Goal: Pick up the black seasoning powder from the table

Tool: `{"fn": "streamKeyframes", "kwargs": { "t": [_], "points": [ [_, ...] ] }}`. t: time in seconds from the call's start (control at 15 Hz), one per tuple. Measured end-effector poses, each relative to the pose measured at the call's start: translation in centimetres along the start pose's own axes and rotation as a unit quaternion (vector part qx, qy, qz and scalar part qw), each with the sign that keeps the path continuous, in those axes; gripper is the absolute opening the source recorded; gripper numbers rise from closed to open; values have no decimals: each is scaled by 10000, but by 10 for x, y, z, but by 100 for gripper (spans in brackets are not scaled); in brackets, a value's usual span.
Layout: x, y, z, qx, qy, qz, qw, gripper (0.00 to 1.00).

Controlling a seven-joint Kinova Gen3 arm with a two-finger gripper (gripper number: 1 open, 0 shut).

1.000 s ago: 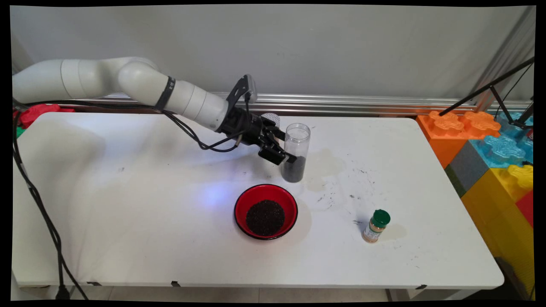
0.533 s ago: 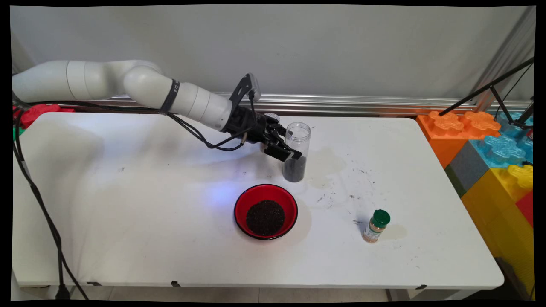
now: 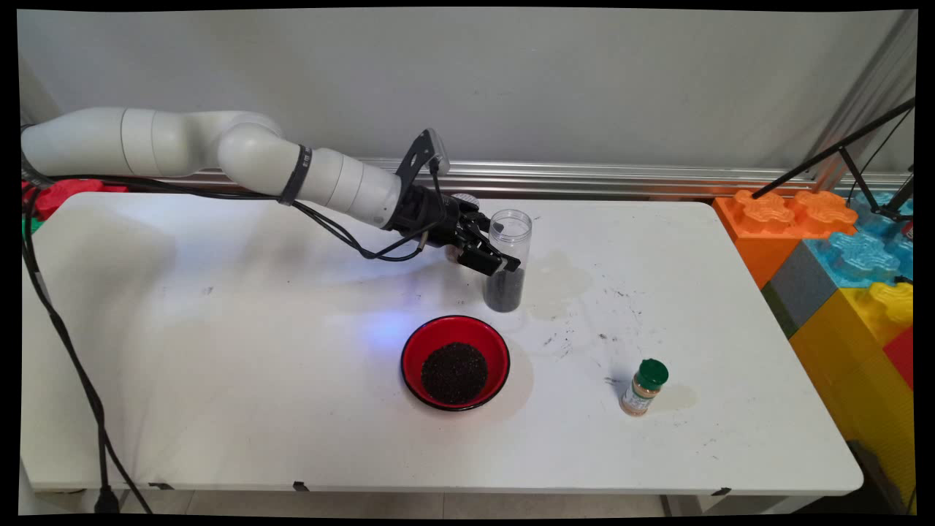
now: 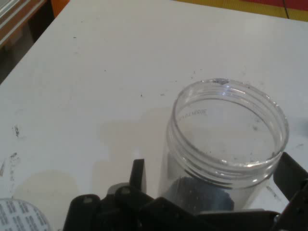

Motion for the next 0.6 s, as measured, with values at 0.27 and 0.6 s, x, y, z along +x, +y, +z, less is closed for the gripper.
{"fn": "streamKeyframes", "kwargs": {
  "t": [0.27,0.6],
  "points": [
    [-2,2,2,16,43,-27,10000,100],
    [-4,4,4,26,106,-57,9999,100]
  ]
}}
